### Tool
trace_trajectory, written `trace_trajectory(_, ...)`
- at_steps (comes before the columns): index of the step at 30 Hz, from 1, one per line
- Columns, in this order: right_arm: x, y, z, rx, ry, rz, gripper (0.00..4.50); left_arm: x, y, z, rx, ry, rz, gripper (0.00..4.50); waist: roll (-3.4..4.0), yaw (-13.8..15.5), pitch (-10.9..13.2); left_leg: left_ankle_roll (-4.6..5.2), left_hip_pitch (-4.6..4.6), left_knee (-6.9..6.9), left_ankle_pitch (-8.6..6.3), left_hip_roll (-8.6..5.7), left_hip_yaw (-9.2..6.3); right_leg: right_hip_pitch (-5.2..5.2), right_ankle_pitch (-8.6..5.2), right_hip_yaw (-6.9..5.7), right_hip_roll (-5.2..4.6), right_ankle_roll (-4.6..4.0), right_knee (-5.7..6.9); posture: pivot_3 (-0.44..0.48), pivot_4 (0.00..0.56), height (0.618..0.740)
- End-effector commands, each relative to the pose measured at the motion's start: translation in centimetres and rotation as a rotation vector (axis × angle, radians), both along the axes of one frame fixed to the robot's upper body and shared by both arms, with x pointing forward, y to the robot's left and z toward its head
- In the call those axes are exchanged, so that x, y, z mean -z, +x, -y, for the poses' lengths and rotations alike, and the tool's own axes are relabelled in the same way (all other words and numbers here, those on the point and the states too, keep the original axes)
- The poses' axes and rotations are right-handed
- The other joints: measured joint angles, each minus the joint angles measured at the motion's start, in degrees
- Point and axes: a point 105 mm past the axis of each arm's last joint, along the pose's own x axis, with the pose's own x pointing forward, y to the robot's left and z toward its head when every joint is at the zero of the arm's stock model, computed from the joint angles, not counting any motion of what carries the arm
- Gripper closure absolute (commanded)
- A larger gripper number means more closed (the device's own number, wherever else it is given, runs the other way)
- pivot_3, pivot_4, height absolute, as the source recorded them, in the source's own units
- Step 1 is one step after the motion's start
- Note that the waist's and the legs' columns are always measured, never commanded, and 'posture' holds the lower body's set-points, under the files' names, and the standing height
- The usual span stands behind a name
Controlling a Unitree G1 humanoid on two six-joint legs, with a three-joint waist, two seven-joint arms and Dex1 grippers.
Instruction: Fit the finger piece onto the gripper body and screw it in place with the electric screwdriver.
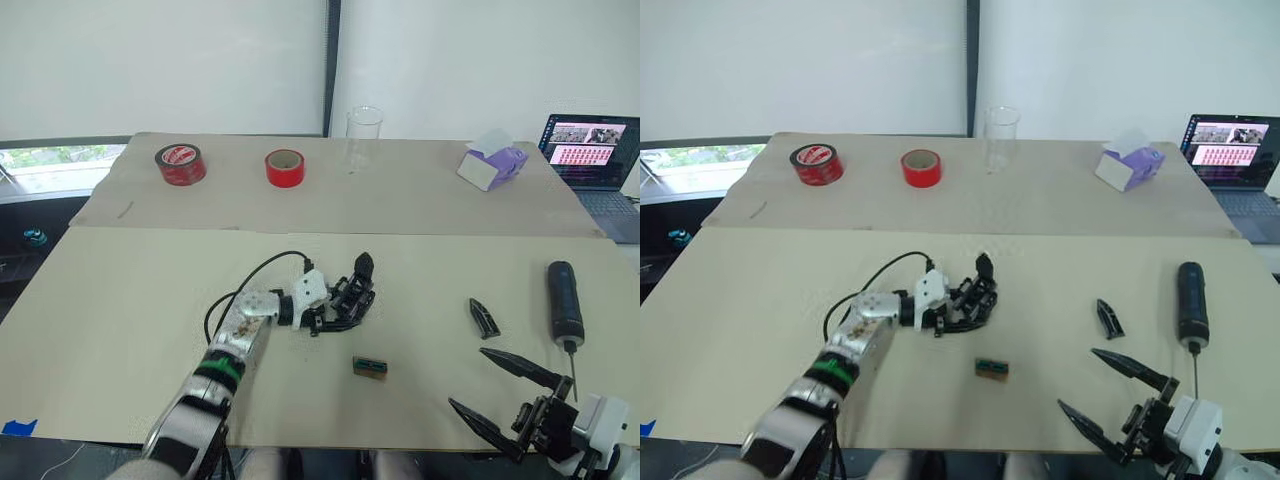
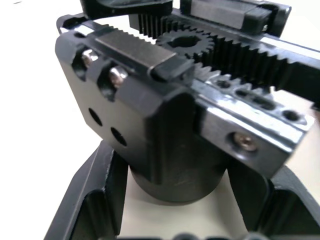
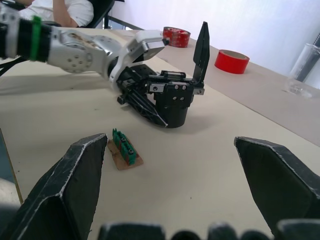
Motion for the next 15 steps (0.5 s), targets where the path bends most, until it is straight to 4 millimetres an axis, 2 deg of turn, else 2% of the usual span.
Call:
trace_trajectory(1, -0.4, 0.3, -0.2, -0.030, -0.008, 0.031, 0.00, -1.2, -0.6, 0.4, -0.120, -0.009, -0.018, 2.18, 0.00, 0.01, 0.00, 0.00, 0.01, 0.00, 0.00, 0.00, 0.00, 0.01, -0.02, 0.00, -0.01, 0.02, 0.00, 0.000, 0.150, 0.740)
trace_trajectory(4, -0.5, 0.8, -0.4, -0.055, -0.007, 0.032, 0.00, -0.8, -1.1, 0.5, -0.219, 0.007, -0.026, 2.18, 0.02, 0.09, -0.01, 0.00, 0.04, 0.01, 0.00, 0.00, 0.00, 0.03, -0.10, 0.04, -0.02, 0.16, 0.00, 0.000, 0.150, 0.740)
trace_trajectory(8, -0.6, 1.1, -0.5, -0.077, -0.010, 0.031, 0.00, -0.5, -0.8, 0.5, -0.327, 0.001, -0.032, 2.18, 0.02, 0.70, -0.01, 0.00, 0.06, 0.01, 0.00, -0.01, -0.01, 0.05, -0.10, 0.02, -0.03, 0.15, 0.00, 0.000, 0.150, 0.740)
trace_trajectory(15, -0.9, 1.4, -0.3, -0.093, -0.023, 0.026, 0.00, 0.3, -1.2, 2.3, -0.320, -0.006, -0.051, 2.18, 0.04, 1.52, -0.02, 0.00, 0.10, 0.03, 0.00, -0.02, 0.00, 0.10, -0.08, 0.02, -0.05, 0.03, -0.01, 0.000, 0.150, 0.740)
